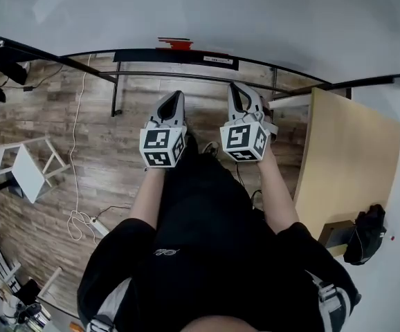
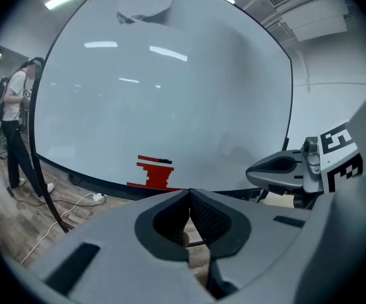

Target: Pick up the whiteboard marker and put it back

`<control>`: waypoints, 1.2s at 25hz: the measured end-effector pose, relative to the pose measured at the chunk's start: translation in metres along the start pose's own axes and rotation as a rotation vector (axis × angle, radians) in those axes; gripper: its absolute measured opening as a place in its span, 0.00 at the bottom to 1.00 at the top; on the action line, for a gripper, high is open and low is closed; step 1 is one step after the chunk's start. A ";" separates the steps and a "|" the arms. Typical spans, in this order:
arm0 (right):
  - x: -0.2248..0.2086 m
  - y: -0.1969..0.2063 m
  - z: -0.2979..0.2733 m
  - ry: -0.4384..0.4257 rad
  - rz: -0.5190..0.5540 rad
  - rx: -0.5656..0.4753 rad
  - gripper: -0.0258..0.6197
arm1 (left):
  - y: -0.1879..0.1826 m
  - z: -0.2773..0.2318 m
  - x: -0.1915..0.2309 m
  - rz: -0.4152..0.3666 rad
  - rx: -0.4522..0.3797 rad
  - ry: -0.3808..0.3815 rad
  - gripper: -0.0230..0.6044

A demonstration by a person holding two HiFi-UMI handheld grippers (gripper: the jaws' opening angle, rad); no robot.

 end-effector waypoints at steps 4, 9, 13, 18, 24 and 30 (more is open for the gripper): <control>0.002 0.017 0.021 0.001 -0.093 -0.046 0.04 | 0.011 0.011 -0.017 -0.028 -0.008 -0.021 0.05; 0.004 0.029 0.048 -0.060 -0.332 -0.121 0.04 | 0.019 0.026 -0.034 -0.056 -0.011 -0.022 0.05; 0.010 0.028 0.062 -0.089 -0.497 -0.191 0.04 | 0.015 0.034 -0.040 -0.090 -0.027 -0.001 0.05; 0.022 0.013 0.071 -0.055 -0.536 -0.209 0.04 | 0.009 0.051 -0.035 -0.121 -0.050 0.038 0.05; 0.057 -0.023 0.085 0.018 -0.554 -0.231 0.04 | 0.015 0.091 0.002 -0.160 -0.070 0.083 0.05; 0.104 -0.057 0.105 0.102 -0.582 -0.224 0.04 | 0.023 0.128 0.055 -0.168 -0.089 0.135 0.05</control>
Point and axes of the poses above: the fingertips, and each gripper's own axes: z backward along the fingers, x to its left, y out of its underside, the point moved 5 cm from there along z, backward along the fingers, and after that the axes turned 12 degrees about x, right-handed, at the moved point
